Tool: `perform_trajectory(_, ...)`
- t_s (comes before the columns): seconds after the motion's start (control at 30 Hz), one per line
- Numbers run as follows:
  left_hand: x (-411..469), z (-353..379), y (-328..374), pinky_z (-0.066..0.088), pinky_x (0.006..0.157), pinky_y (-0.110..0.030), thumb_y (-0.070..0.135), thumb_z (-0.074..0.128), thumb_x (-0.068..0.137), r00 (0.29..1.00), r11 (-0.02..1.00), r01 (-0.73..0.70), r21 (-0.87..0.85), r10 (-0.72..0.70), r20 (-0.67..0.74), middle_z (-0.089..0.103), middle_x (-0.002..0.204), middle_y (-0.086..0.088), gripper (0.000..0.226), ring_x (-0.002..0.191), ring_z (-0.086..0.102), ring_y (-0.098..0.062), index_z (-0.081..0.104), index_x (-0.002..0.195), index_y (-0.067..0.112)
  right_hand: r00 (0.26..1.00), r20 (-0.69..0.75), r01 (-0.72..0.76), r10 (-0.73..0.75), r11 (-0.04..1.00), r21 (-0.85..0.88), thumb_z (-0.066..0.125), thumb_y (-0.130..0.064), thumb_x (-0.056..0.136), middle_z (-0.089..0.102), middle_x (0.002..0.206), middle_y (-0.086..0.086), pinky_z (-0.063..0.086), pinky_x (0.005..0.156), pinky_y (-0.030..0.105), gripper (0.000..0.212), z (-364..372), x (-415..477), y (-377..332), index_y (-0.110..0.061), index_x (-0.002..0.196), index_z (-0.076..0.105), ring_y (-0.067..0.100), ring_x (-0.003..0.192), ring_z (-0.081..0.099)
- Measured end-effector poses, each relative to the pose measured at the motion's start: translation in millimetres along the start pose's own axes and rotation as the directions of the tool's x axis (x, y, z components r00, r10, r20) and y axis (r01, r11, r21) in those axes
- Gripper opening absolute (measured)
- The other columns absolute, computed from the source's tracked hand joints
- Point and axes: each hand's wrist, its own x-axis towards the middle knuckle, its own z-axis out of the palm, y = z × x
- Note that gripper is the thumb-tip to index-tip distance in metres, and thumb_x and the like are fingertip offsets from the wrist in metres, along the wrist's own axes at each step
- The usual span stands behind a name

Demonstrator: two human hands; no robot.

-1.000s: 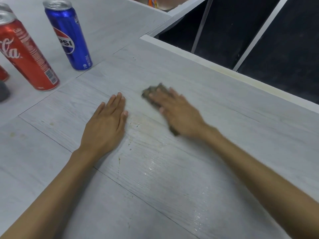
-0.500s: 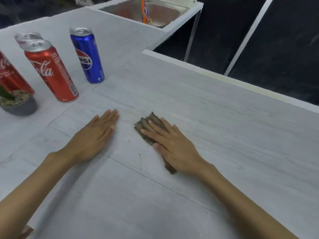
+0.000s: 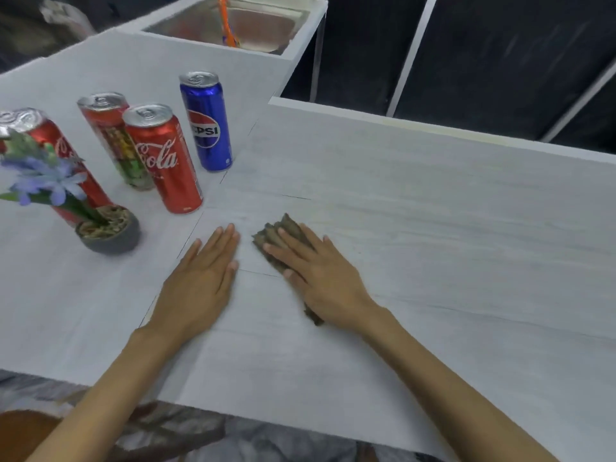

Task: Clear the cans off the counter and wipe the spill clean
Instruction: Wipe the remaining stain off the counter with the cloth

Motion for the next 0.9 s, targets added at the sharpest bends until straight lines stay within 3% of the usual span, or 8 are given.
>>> perform_trajectory(0.17,-1.0,2.8,-1.8,-0.002,0.114,-0.021,0.044,-0.003,0.085,0.999,0.999,-0.025,0.02,0.026,-0.04,0.008,0.155,0.007,0.07,0.137,-0.001,0.002,0.014,0.147,0.015,0.94,-0.115,-0.326,0.322,0.945,-0.019,0.024,-0.029,0.101,0.0,0.154,-0.019,-0.001,0.119,0.039,0.047,-22.6,-28.2,67.8,-0.037,0.146,0.011,0.006,0.144,-0.006)
perform_trajectory(0.27,-0.9,4.1,-2.5,-0.002,0.113,-0.022,0.043,-0.005,0.083,0.999,0.999,-0.026,0.034,0.028,-0.044,0.01,0.156,0.003,0.073,0.14,0.002,-0.001,0.015,0.147,0.013,0.865,-0.176,-0.488,0.469,0.869,-0.082,0.022,-0.03,0.1,0.005,0.159,-0.005,0.011,0.118,0.048,0.049,-22.9,3.9,95.0,-0.031,0.148,0.011,0.021,0.147,0.0)
perform_trajectory(0.37,-2.0,5.0,-3.0,-0.001,0.114,-0.025,0.043,-0.008,0.081,0.999,0.999,-0.023,0.047,0.025,-0.033,0.011,0.157,0.002,0.077,0.144,0.008,-0.009,0.015,0.147,0.011,0.883,-0.14,-0.456,0.447,0.889,-0.035,0.024,-0.029,0.101,0.006,0.159,-0.005,0.007,0.119,0.046,0.049,-4.8,29.0,43.2,-0.03,0.148,0.014,0.024,0.147,-0.001)
perform_trajectory(0.53,-2.5,4.7,-4.7,0.0,0.114,-0.025,0.042,-0.005,0.083,0.999,0.998,-0.029,0.053,0.031,-0.032,0.012,0.156,0.0,0.074,0.145,0.009,-0.011,0.016,0.146,0.01,0.972,-0.127,-0.203,0.197,0.979,-0.029,0.027,-0.028,0.101,0.008,0.158,-0.012,0.004,0.117,0.041,0.048,16.9,-25.5,-46.1,-0.035,0.147,0.015,0.017,0.147,-0.001)
perform_trajectory(0.63,-2.6,6.0,-4.0,0.001,0.115,-0.026,0.041,-0.004,0.085,0.999,0.998,-0.03,0.057,0.031,-0.026,0.012,0.156,-0.001,0.072,0.145,0.009,-0.011,0.015,0.147,0.009,0.934,-0.187,-0.317,0.304,0.948,-0.043,0.026,-0.027,0.098,0.009,0.157,-0.015,0.011,0.115,0.048,0.05,-0.5,-62.9,4.9,-0.038,0.146,0.016,0.013,0.147,0.002)
perform_trajectory(0.73,-2.5,6.9,-3.2,0.0,0.115,-0.027,0.042,-0.005,0.085,0.999,0.998,-0.03,0.059,0.031,-0.027,0.011,0.156,-0.001,0.072,0.145,0.008,-0.011,0.013,0.147,0.01,0.756,-0.263,-0.628,0.599,0.777,-0.035,0.025,-0.026,0.097,0.012,0.158,-0.006,0.014,0.117,0.051,0.051,-20.0,-59.2,62.5,-0.031,0.147,0.019,0.023,0.146,0.007)
perform_trajectory(0.8,-2.0,6.8,-2.5,0.0,0.116,-0.027,0.038,0.0,0.089,0.999,0.998,-0.018,0.053,0.019,-0.027,0.009,0.157,0.0,0.066,0.145,0.007,-0.011,0.012,0.147,0.01,0.688,-0.268,-0.703,0.674,0.711,-0.017,0.027,-0.023,0.098,0.01,0.159,-0.003,0.011,0.118,0.048,0.05,-24.6,-27.0,68.5,-0.028,0.147,0.018,0.025,0.146,0.004)
perform_trajectory(0.9,-0.6,6.0,-0.8,0.0,0.115,-0.026,0.035,0.006,0.09,1.0,0.999,-0.008,0.035,0.008,-0.022,0.008,0.157,-0.001,0.063,0.145,0.007,-0.011,0.011,0.147,0.01,0.809,-0.23,-0.565,0.541,0.823,-0.054,0.029,-0.02,0.097,0.006,0.159,-0.004,0.012,0.117,0.047,0.054,-5.6,29.3,24.6,-0.026,0.149,0.015,0.025,0.146,-0.001)
